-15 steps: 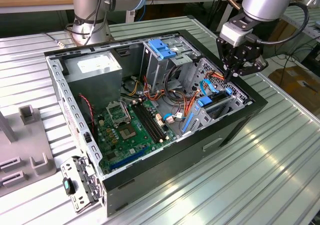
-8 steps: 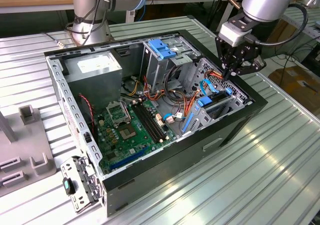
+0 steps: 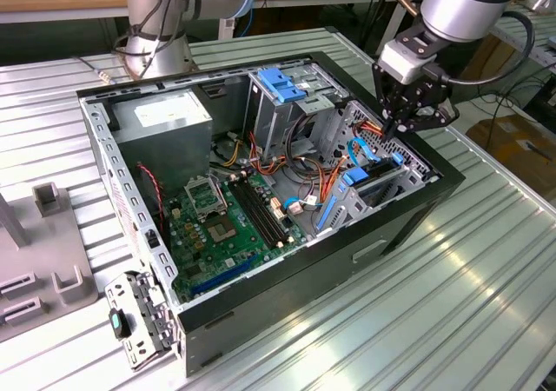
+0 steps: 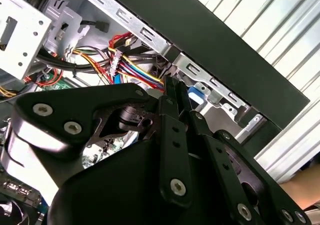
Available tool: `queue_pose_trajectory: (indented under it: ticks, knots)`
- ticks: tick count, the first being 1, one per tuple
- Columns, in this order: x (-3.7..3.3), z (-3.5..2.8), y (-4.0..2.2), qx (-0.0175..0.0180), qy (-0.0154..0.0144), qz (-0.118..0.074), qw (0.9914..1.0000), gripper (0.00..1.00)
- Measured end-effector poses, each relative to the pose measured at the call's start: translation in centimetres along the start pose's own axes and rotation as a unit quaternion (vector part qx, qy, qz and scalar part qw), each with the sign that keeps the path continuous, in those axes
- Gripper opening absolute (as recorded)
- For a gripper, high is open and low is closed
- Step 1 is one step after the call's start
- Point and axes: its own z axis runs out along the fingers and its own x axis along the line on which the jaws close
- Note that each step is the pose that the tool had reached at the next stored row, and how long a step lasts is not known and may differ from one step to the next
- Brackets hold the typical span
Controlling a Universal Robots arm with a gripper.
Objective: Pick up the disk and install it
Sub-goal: 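Insert the second disk wire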
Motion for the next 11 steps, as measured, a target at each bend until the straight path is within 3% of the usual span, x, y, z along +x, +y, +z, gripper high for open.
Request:
queue_pose_trajectory:
  ticks: [2, 6, 11]
  knots:
    - [0.59, -0.04, 0.23, 0.0003, -0.0021, 0.000, 1.00000, 0.16]
    - [1.07, -0.06, 0.60, 0.0007, -0.0058, 0.001, 0.99998, 0.16]
    - [1.26, 0.06, 1.08, 0.0010, -0.0056, 0.005, 0.99997, 0.16]
